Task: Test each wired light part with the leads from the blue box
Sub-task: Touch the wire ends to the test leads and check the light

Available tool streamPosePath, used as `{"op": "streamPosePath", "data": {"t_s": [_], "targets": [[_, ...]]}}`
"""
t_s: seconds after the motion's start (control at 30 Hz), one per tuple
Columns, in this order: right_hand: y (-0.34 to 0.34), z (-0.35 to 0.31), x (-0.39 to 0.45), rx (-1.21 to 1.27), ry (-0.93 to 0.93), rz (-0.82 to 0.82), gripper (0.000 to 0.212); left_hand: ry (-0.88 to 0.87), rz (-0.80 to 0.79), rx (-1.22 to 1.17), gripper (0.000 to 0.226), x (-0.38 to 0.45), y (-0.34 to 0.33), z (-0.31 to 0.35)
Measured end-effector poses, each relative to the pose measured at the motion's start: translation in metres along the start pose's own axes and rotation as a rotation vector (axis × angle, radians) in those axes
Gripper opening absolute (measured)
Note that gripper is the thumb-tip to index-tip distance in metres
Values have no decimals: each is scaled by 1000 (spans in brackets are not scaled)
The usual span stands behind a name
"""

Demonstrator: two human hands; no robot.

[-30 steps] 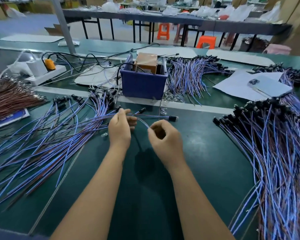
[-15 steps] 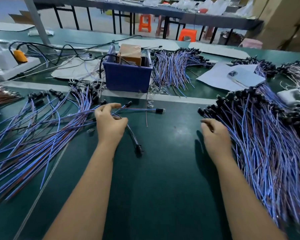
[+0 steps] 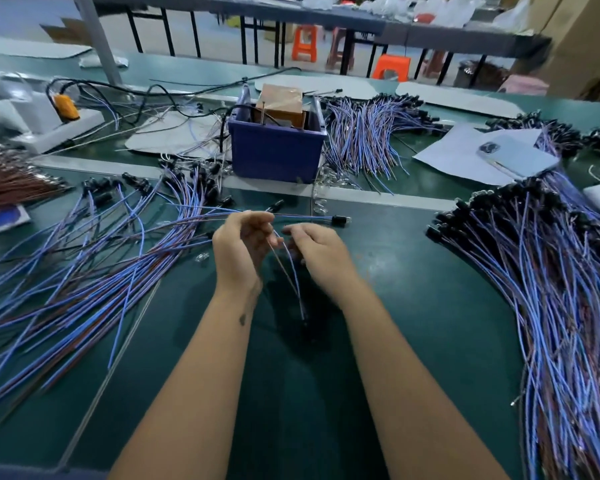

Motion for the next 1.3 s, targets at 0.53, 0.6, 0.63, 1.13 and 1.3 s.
{"op": "streamPosePath", "data": {"t_s": [0.53, 0.6, 0.63, 1.13, 1.3], "targets": [[-6, 9, 7, 814, 1, -149, 36, 189, -294, 152, 15, -11, -42, -25], [-3, 14, 7, 872, -48, -97, 31, 237, -255, 220, 19, -10, -37, -31], [-1, 16, 8, 897, -67, -66, 30, 249, -239, 240, 19, -10, -35, -33], [18, 21, 8, 959, -30, 112, 27, -256, -180, 762, 19, -15, -33, -12], [27, 19, 6, 740, 16, 223, 19, -318, -143, 750, 20, -17, -33, 1]]}}
Point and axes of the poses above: each hand's wrist, its own x-axis towards the middle knuckle, its own y-axis out of the back of the hand, z = x × y, the point moved 9 cm from there along x, towards the middle knuckle, and after that the axes turned 4 degrees about -x, right-handed, at the moved point
